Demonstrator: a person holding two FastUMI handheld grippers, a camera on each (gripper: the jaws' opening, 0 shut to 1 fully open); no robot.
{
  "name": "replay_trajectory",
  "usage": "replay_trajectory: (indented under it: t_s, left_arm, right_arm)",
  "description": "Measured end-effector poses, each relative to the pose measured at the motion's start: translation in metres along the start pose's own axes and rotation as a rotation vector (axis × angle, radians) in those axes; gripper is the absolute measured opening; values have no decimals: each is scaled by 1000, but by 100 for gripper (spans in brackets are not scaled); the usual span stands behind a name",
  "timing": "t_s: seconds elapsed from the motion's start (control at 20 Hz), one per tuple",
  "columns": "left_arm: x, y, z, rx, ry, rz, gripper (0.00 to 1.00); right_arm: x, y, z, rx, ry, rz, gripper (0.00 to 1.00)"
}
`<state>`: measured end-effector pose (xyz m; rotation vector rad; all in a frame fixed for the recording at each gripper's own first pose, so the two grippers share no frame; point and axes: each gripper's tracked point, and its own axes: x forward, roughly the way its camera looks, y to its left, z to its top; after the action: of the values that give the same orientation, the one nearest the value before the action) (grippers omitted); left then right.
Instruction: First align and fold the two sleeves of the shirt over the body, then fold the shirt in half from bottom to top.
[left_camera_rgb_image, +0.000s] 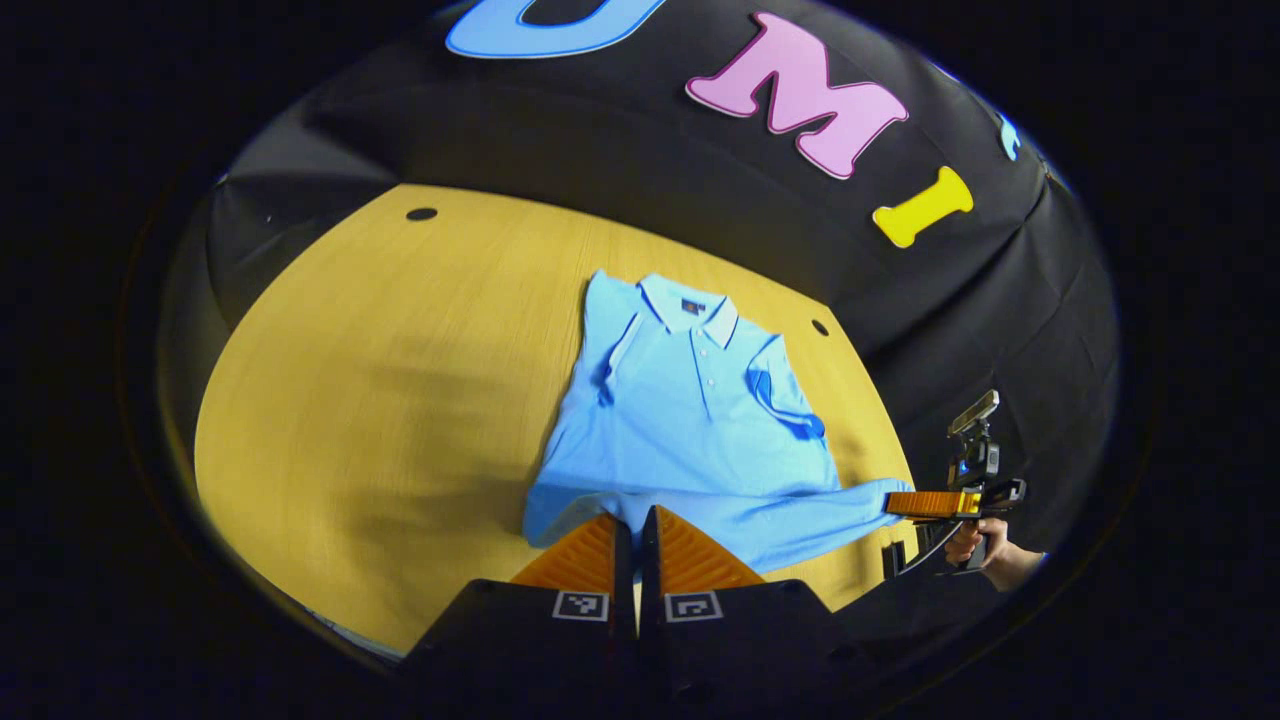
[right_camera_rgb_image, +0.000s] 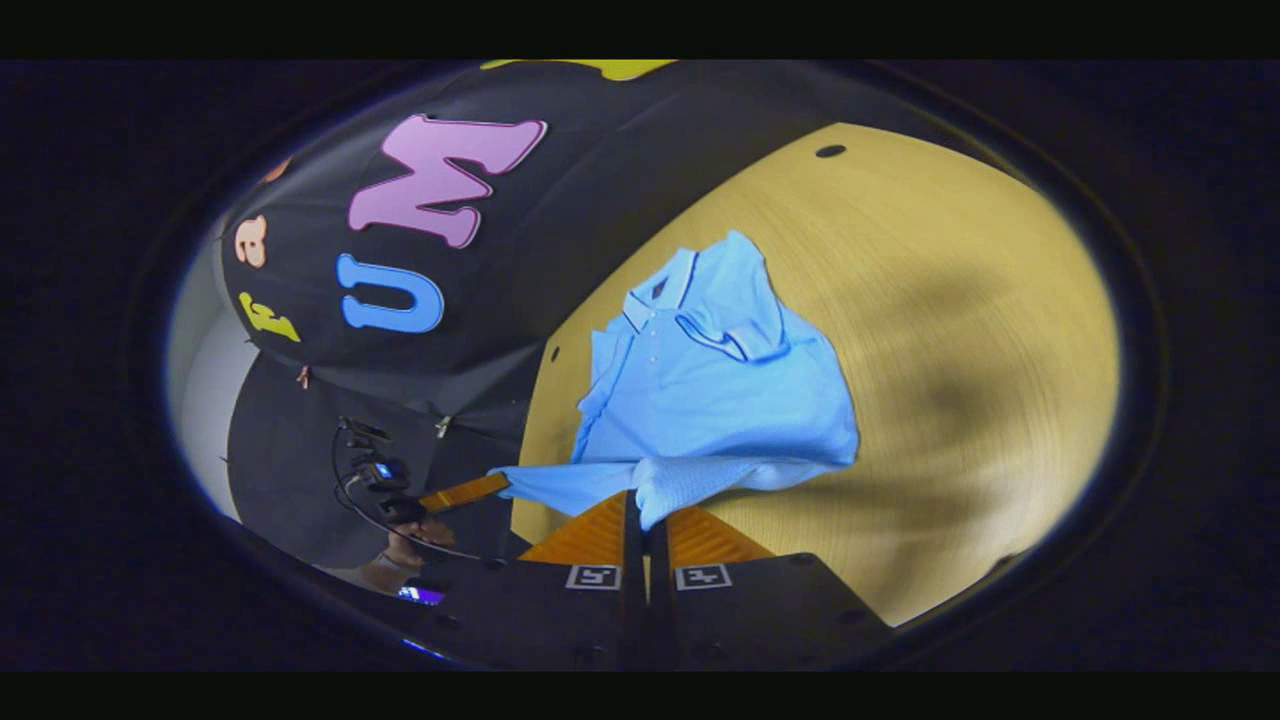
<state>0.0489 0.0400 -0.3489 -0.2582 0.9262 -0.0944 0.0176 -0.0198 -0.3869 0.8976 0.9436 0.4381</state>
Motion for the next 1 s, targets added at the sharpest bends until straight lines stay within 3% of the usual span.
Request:
replay_trajectory:
  t_s: [0.05,0.1,0.15,0.25,0.55,0.65,0.85,1.0]
  left_arm:
    - [5,-1,15,6,-18,4,6]
    - [10,0,27,13,-27,18,6]
    - [15,0,40,26,-36,36,6]
    - [29,0,64,48,-63,55,6]
    - [79,1,160,80,-170,119,6]
    - [107,10,201,91,-222,157,6]
    - [173,32,222,73,-170,274,6]
    - [223,29,219,123,-102,318,6]
  right_arm:
    - [4,3,15,-21,-15,-3,11]
    - [8,4,28,-43,-25,-6,11]
    - [13,5,42,-69,-37,-14,5]
    - [23,11,65,-125,-58,-21,11]
    - [74,28,168,-197,-157,-25,11]
    - [104,14,209,-192,-208,-65,0]
    - [167,-18,247,-172,-206,-137,5]
    - [201,-56,247,-166,-162,-235,5]
